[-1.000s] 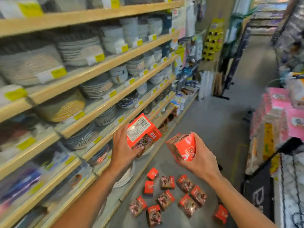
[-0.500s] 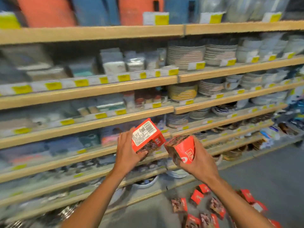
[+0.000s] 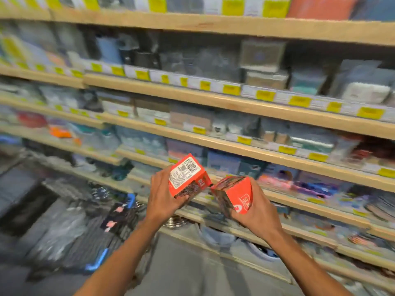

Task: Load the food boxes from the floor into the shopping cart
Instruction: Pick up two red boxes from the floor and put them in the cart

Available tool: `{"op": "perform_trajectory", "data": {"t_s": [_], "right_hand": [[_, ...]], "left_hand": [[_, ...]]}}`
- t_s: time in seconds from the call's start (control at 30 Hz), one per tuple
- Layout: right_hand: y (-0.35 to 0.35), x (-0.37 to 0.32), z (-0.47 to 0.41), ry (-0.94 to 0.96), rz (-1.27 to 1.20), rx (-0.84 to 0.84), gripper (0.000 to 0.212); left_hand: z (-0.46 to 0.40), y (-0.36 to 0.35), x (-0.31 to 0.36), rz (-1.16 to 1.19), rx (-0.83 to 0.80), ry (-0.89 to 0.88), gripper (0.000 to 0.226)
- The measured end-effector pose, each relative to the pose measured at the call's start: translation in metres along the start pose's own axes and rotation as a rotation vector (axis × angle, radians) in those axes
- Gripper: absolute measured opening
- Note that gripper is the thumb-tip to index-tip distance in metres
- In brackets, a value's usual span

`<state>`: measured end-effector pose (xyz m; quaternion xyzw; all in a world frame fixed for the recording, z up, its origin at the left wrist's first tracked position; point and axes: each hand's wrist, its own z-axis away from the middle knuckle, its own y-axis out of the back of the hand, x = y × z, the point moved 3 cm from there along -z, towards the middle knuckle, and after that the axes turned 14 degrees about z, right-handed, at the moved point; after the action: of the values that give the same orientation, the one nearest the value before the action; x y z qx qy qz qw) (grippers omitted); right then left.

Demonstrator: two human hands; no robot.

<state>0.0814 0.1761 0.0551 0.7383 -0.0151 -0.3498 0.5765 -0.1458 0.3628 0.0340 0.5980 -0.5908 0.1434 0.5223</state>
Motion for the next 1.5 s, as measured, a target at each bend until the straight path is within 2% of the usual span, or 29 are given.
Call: {"op": "perform_trajectory", "data": {"t_s": [0.17,0.33,0.43,0.53,0.7,0.83,0.93,1.17,1.33,1.5], "right_hand": [[-0.056,-0.075,-0.052,0.210,-0.025,-0.120,0.096],[-0.105,-0.152,-0.097,0.423,-0.026,-0.226,0.099],[-0.134,-0.195,-0.123,0.520,-0.029,-0.291,0.101],[-0.164,-0.232,-0.143,0.630,-0.024,-0.340,0.104],[-0.218,-0.284,-0.165,0.737,0.018,-0.414,0.112],[-0.270,-0.325,-0.178,0.763,0.081,-0.468,0.113],[-0.315,-0.352,-0.187,0.740,0.098,-0.498,0.116],[-0.399,-0.413,-0.207,0.659,0.170,-0.567,0.120],[-0.457,-0.435,-0.229,0.648,0.185,-0.602,0.119],[-0.525,-0.451,-0.254,0.668,0.247,-0.692,0.115]], "left_hand": [[0.019,0.086,-0.053,-0.135,0.158,0.130,0.103],[0.045,0.158,-0.070,-0.282,0.360,0.195,0.095],[0.056,0.192,-0.070,-0.370,0.470,0.242,0.091],[0.071,0.219,-0.086,-0.460,0.526,0.379,0.105],[0.093,0.247,-0.122,-0.444,0.633,0.499,0.107],[0.099,0.271,-0.173,-0.417,0.667,0.568,0.103],[0.096,0.294,-0.225,-0.378,0.668,0.598,0.109],[0.072,0.353,-0.327,-0.211,0.582,0.695,0.098],[0.063,0.362,-0.396,-0.085,0.539,0.780,0.096],[0.051,0.355,-0.444,-0.162,0.532,0.832,0.110]]}}
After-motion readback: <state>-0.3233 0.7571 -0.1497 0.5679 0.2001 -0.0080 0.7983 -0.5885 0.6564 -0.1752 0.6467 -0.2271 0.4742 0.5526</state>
